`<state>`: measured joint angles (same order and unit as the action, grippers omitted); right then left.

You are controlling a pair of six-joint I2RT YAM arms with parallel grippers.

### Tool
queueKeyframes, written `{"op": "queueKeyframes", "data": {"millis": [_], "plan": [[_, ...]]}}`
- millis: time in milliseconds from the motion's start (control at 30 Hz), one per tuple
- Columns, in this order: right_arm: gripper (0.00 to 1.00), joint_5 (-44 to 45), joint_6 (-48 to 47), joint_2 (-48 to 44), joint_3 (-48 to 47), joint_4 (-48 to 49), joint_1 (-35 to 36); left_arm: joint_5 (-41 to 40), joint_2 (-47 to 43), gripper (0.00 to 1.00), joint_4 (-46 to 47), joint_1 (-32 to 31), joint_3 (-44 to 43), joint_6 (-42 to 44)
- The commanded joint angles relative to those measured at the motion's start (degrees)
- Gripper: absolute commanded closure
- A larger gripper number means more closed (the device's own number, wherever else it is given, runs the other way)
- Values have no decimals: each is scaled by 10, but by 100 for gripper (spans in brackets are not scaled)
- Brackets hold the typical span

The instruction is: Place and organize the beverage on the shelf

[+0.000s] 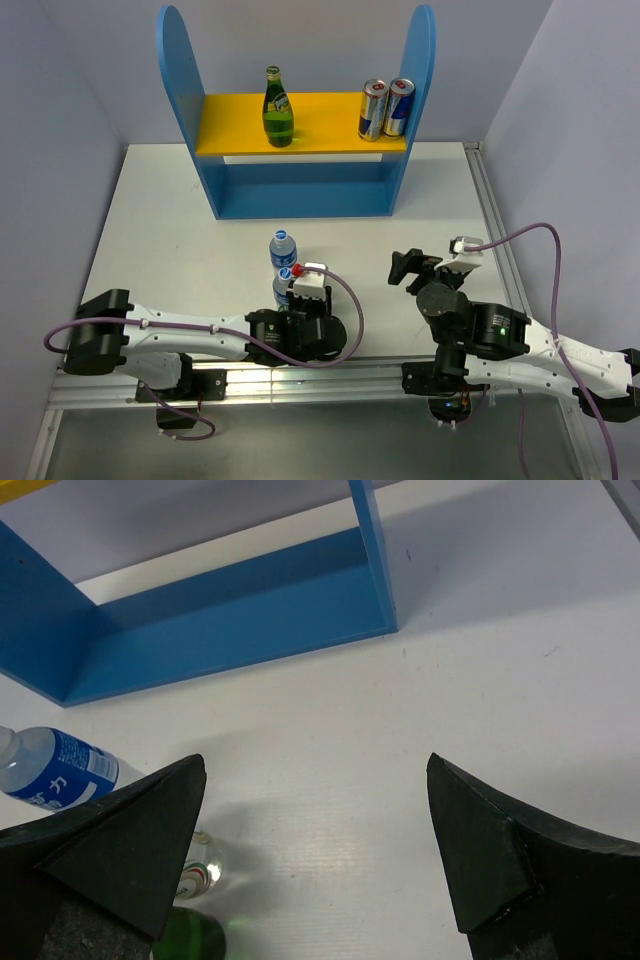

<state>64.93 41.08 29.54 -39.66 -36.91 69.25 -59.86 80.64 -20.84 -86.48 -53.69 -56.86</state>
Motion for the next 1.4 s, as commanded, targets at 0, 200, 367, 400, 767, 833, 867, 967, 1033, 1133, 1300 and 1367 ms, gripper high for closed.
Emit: {"op": "queueKeyframes", "data": {"millis": [0,200,367,400,767,833,867,967,1033,1133,1300,1367], "plan": [[2,20,16,-4,9,0,4,-2,0,62,5,3,0,-11],[2,21,14,2,7,1,4,-15,6,91,-22,5,-10,-32],[2,22,11,-1,7,4,4,-22,2,100,-59,4,-31,-37],[2,23,9,0,7,5,4,-23,0,100,-68,4,-39,-39],[2,30,10,-6,5,4,4,-29,-48,100,-100,4,-122,34],[2,30,8,-10,5,5,4,-30,-55,100,-97,6,-135,54],[2,30,8,-10,5,4,4,-31,-57,100,-99,6,-143,59],[2,31,8,-11,4,4,4,-34,-62,100,-119,10,-188,102],[2,32,9,-11,3,3,4,-35,-72,100,-123,19,-227,130],[3,34,11,-14,3,2,4,-29,-96,100,-114,48,-274,197],[3,35,8,-19,4,4,4,19,-139,100,-69,152,-342,321],[3,35,6,-20,4,7,4,44,-140,100,-68,183,-385,361]]}}
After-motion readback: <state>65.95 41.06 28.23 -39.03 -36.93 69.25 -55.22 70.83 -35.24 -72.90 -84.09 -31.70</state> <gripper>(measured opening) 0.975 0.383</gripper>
